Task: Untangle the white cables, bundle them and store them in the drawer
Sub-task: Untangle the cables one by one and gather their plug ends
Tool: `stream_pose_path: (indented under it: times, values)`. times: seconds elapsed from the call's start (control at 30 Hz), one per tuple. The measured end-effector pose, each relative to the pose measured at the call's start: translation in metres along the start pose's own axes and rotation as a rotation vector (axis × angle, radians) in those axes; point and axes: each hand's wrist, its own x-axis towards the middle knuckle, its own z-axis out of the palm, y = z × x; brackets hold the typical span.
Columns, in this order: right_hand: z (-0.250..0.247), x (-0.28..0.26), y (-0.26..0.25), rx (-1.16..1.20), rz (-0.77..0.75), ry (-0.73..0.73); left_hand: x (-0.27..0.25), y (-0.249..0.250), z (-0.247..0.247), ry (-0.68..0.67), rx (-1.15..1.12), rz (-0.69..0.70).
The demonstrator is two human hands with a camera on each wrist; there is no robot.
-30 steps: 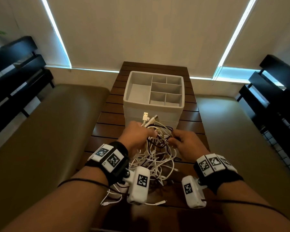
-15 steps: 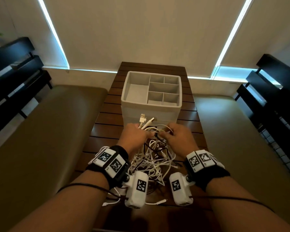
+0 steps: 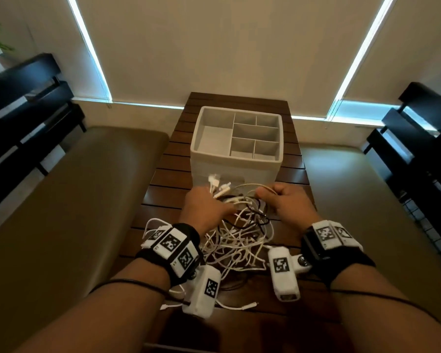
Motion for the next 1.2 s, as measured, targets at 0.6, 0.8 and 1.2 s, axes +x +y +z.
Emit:
stream_pose_path:
  times: [0.6,0.8,1.2]
  values:
    - [-0.001,0.002,0.017,-0.238,-0.07,-0.066,-0.002,0.013,-0.001,-0.102,-0.26,0.124]
    - [0.006,0.007,0.016,-0.33,-0.017,-0.055,0.0,0.012,0.003,-0.061,-0.188,0.187]
    - [-0.004,-0.001,0.015,-0.402,0.064,-0.24,0.016,-0.003,0.001,0.081,-0.462,-0.142]
